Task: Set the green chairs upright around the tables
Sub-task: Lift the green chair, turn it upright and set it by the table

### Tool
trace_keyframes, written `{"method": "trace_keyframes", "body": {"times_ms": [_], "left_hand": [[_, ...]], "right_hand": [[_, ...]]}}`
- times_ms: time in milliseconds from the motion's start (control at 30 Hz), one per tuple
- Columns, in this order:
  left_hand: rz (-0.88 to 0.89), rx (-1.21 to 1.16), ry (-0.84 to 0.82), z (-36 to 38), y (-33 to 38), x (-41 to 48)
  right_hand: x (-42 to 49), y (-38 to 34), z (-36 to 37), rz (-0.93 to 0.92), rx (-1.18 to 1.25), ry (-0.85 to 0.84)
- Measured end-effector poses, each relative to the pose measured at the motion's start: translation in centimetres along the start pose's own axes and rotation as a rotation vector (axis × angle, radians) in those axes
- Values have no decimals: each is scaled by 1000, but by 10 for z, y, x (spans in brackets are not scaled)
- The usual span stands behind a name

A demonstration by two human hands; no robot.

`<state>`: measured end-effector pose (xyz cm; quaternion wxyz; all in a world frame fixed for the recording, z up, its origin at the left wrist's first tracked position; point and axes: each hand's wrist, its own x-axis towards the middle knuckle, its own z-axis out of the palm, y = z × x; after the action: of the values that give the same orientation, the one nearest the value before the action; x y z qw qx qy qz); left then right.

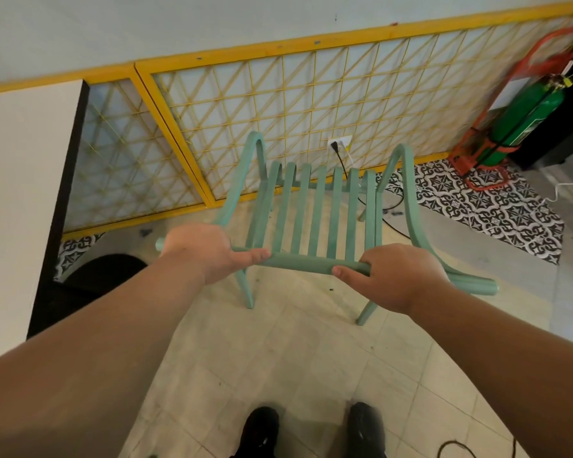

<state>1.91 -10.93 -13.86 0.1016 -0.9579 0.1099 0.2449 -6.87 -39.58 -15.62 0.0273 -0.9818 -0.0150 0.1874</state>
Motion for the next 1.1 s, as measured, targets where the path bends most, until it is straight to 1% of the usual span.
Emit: {"method": "trace_keyframes", "body": {"times_ms": [267, 600, 733, 900, 967, 1100], "left_hand": [[-32, -67, -2, 6, 22, -19], [-140, -184, -69, 20, 64, -55], [-174, -221, -92, 16, 76, -59], [-175, -270, -76, 24, 93, -63], [-172, -293, -74, 28, 100, -64], [-183, -300, -130, 31, 109, -69]], "right_hand": [[10, 26, -1, -49, -57, -19], [22, 61, -14, -143, -158, -73], [31, 73, -17, -184, -190, -60], [40, 87, -22, -214, -246, -34], [43, 92, -25, -214, -266, -50], [47, 97, -30, -231, -284, -56]]}}
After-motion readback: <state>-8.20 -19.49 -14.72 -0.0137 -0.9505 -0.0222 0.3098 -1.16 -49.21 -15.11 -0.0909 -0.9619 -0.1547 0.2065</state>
